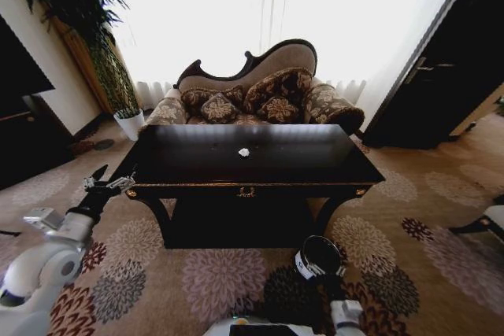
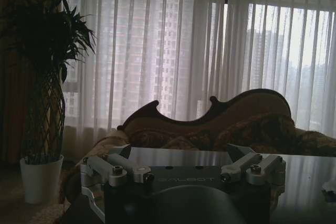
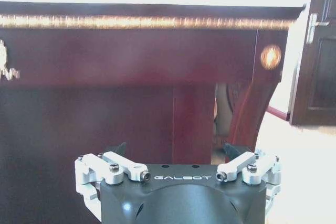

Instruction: Move to the front of the table and place the trash on the table into the trash bin.

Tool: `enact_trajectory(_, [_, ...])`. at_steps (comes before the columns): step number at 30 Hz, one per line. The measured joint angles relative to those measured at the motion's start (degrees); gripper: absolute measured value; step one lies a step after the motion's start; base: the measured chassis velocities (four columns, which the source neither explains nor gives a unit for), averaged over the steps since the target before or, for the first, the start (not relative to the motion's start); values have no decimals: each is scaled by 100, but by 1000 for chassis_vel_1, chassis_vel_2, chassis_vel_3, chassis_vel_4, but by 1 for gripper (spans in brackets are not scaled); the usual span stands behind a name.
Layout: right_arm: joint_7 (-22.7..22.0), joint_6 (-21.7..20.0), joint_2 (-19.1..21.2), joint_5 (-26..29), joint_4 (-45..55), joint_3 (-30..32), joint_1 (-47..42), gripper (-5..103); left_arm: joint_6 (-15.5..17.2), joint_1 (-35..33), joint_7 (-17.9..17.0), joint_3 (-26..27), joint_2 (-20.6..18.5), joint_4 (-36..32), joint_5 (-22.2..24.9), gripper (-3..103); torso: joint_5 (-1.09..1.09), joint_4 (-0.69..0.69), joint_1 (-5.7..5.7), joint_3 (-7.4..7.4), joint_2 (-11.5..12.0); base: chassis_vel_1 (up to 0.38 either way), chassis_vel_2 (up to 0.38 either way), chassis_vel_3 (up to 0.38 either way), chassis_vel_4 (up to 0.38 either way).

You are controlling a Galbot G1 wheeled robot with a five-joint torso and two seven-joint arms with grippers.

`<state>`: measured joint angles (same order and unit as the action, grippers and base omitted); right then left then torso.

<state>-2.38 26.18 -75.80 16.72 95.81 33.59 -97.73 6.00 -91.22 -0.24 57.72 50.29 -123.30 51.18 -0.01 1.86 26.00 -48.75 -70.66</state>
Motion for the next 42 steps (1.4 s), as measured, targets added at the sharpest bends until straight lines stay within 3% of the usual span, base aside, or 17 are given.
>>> enact_trajectory(14, [58,-785,199,905,2264,768,-691,100,0,0,0,0,0,0,0,100,0,1,0,0,1,0,0,0,0])
enact_trajectory(21, [37,-1245,361,1128,2877,882,-694,100,0,0,0,0,0,0,0,100,-1,0,0,0,1,0,0,0,0])
enact_trajectory(27, [-118,-1925,1101,1289,3130,718,-248,100,1,0,-1,0,0,0,0,100,0,1,0,0,1,0,0,0,0])
enact_trajectory(30, [-336,-2463,1940,1537,2990,472,331,100,0,0,0,1,0,0,0,100,1,-1,1,-1,1,0,0,0,0])
enact_trajectory(32, [-362,-2537,2035,1580,2962,440,416,100,1,0,0,0,0,0,0,100,1,-2,1,-1,1,0,0,0,0])
enact_trajectory(36, [-642,-3213,2831,2436,2881,129,1099,100,0,0,0,1,0,0,0,100,1,1,1,-1,1,0,0,0,0])
enact_trajectory(37, [-642,-3213,2831,2436,2881,129,1099,100,0,0,0,1,0,0,0,100,1,1,1,-1,1,0,0,0,0])
enact_trajectory(39, [-849,-3559,3285,3094,2869,-122,1534,100,1,0,0,0,0,0,0,100,0,0,1,-1,1,0,0,0,0])
enact_trajectory(42, [-991,-3744,3606,3473,2765,-389,1940,100,0,0,0,0,0,0,0,100,-1,0,1,-1,1,0,0,0,0])
